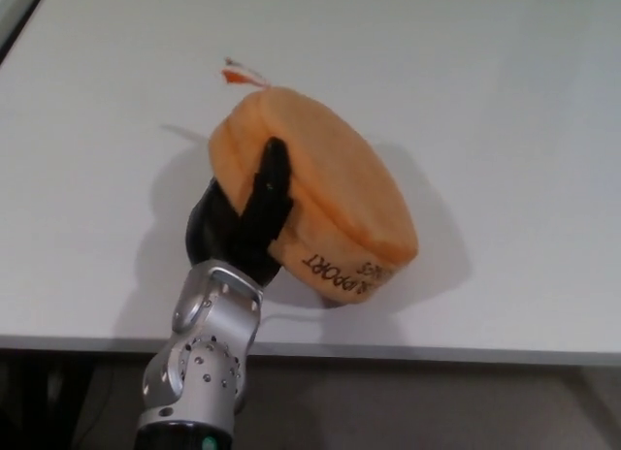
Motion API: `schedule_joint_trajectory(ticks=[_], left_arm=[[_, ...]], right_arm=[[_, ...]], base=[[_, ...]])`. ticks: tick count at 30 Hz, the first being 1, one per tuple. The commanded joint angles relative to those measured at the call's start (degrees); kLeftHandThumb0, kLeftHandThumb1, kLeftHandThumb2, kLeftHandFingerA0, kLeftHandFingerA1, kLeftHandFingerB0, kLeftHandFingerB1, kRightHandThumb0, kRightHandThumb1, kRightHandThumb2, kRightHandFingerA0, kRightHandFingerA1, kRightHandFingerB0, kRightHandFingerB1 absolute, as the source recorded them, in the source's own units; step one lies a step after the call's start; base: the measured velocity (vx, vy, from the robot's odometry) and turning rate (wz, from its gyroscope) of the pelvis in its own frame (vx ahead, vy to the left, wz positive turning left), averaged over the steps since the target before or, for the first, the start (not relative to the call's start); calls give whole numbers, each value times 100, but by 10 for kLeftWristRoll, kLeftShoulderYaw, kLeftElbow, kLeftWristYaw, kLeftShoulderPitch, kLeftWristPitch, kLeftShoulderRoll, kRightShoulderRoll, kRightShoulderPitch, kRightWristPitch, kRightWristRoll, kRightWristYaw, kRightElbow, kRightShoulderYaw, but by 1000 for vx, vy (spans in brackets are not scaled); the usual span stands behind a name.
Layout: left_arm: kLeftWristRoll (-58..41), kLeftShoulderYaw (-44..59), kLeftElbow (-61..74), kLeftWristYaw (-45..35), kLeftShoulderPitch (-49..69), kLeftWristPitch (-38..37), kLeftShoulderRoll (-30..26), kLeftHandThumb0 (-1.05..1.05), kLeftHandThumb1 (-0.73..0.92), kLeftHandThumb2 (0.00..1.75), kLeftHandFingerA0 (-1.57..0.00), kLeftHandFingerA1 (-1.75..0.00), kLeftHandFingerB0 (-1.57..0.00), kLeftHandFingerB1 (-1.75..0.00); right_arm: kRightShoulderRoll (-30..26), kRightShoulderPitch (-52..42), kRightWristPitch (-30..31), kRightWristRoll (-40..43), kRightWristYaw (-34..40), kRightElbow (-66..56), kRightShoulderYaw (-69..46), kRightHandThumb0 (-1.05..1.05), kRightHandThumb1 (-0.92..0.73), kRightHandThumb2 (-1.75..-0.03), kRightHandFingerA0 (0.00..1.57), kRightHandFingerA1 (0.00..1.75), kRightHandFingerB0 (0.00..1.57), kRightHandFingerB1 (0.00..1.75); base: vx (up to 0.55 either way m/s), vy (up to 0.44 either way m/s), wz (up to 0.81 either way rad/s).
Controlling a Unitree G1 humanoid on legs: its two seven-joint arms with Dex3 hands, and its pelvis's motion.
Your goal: A soft plate is kept in the center of the table close to the robot and the robot uses its left hand to pick up the plate, turns it upside down and places it back on the table
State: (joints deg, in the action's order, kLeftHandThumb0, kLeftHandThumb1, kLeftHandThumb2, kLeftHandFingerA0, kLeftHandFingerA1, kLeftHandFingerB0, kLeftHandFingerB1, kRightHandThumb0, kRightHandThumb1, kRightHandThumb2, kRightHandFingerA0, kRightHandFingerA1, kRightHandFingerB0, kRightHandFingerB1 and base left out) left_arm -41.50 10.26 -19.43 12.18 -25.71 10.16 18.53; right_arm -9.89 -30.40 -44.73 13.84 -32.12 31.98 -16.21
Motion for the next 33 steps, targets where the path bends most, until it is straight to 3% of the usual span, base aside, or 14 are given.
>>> schedule_joint_trajectory(ticks=[1, 9, 16, 17, 18, 19, 20, 23, 25, 26, 29, 30, 32, 33], left_arm=[[-138, 124, -36, 326, -46, -89, 219, -37, 82, 64, -96, -175, -55, -110], [-131, 105, -54, 356, -36, -43, 198, -39, 64, 102, -119, -136, -62, -90], [-155, 85, -53, 358, -15, 2, 191, -40, 78, 64, -99, -175, -56, -141], [-155, 78, -54, 360, -15, 13, 188, -45, 56, 92, -128, -148, -70, -103], [-142, 63, -57, 367, -12, 24, 190, -41, 54, 91, -129, -147, -70, -101], [-142, 57, -59, 371, -9, 26, 193, -41, 54, 90, -128, -148, -69, -105], [-148, 55, -60, 370, -7, 29, 194, -44, 55, 89, -129, -149, -70, -113], [-175, 48, -62, 347, 6, 50, 196, -46, 58, 92, -129, -149, -71, -111], [-173, 39, -58, 354, 8, 49, 199, -42, 56, 92, -127, -146, -73, -100], [-175, 35, -59, 352, 7, 52, 200, -33, 76, 62, -98, -175, -59, -85], [-179, 25, -55, 353, 10, 53, 202, -30, 73, 61, -98, -175, -42, -59], [-177, 19, -57, 355, 7, 50, 210, -41, 57, 93, -125, -142, -46, -68], [-173, 6, -58, 351, 9, 47, 219, -31, 68, 67, -98, -175, -45, -60], [-174, 2, -57, 350, 10, 48, 219, -42, 56, 92, -125, -142, -45, -66]], right_arm=[[-44, 11, 23, 19, -27, 3, -5, -59, -74, -63, 75, 42, 36, 32], [-45, 9, 24, 17, -27, -11, -5, -60, -75, -63, 75, 42, 37, 33], [-44, 12, 23, 10, -23, -15, -1, -63, -62, -95, 65, 59, 28, 48], [-44, 16, 19, 12, -28, -10, 0, -63, -63, -96, 64, 59, 27, 47], [-49, 12, 23, 13, -32, -22, 1, -67, -77, -64, 67, 43, 31, 31], [-51, 7, 30, 15, -33, -33, 2, -75, -65, -98, 57, 57, 23, 45], [-52, 2, 34, 14, -31, -43, 2, -70, -77, -64, 64, 44, 30, 32], [-52, -18, 44, 11, -26, -84, 6, -69, -77, -64, 64, 45, 28, 33], [-48, -23, 53, 12, -23, -101, 9, -71, -62, -99, 57, 59, 21, 48], [-48, -26, 56, 13, -23, -108, 9, -70, -77, -64, 64, 46, 28, 34], [-47, -29, 64, 13, -20, -118, 10, -71, -77, -64, 66, 46, 28, 34], [-48, -27, 62, 12, -20, -115, 8, -72, -77, -64, 65, 46, 28, 34], [-49, -30, 64, 11, -18, -121, 7, -70, -77, -64, 65, 45, 28, 33], [-49, -32, 67, 11, -18, -125, 8, -70, -77, -64, 65, 45, 28, 33]], base=[[0, 0, 0], [0, 0, 0], [0, 0, 0], [0, 0, 0], [0, 0, 0], [0, 0, 0], [0, 0, 0], [0, 0, 0], [0, 0, 0], [0, 0, 0], [0, 0, 0], [0, 0, 0], [0, 0, 0], [0, 0, 0]])
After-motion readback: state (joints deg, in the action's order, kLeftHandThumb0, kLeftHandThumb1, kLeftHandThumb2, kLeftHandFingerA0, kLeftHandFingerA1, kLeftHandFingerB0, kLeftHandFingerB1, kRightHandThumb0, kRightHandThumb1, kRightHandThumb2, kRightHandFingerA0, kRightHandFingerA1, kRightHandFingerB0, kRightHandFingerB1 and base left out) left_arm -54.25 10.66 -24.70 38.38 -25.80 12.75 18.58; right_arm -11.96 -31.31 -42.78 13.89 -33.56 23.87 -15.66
